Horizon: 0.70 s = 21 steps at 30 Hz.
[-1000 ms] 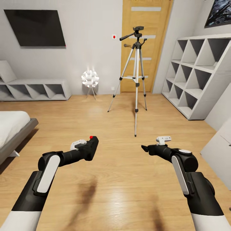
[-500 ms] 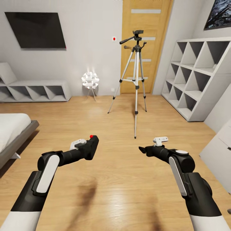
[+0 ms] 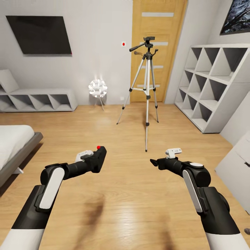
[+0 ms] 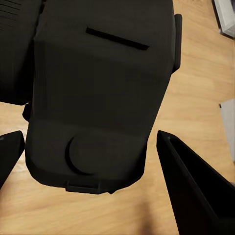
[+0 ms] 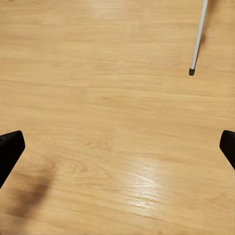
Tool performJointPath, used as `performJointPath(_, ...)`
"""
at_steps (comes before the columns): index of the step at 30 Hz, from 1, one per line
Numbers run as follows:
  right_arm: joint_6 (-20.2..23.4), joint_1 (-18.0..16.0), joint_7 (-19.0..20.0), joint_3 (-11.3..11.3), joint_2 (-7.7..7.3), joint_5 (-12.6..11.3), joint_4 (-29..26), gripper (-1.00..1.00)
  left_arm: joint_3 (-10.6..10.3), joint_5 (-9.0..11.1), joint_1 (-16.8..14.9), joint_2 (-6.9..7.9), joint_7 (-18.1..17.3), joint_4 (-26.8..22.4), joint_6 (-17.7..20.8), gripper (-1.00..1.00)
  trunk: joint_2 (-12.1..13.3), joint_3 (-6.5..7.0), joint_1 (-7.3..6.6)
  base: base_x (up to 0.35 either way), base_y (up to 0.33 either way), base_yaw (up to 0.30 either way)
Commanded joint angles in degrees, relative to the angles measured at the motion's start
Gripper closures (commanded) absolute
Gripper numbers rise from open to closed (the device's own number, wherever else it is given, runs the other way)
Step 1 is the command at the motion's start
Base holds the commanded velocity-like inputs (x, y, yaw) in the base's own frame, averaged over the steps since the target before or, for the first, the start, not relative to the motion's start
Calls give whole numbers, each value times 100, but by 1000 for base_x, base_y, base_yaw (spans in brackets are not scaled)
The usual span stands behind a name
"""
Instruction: Attach the digital camera to the camera tripod in the bedroom.
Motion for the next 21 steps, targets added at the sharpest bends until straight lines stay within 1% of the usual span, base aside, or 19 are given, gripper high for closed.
performJointPath(1,27,-4,-27,4,-4,-50,-4,-100,-6,51,-4,4,32,-4,15,100,39,14,-23,0,0,0)
performJointPath(21,29,-4,-29,9,-5,-50,-4,-100,-7,56,39,29,0,-2,15,100,842,373,-463,0,0,0)
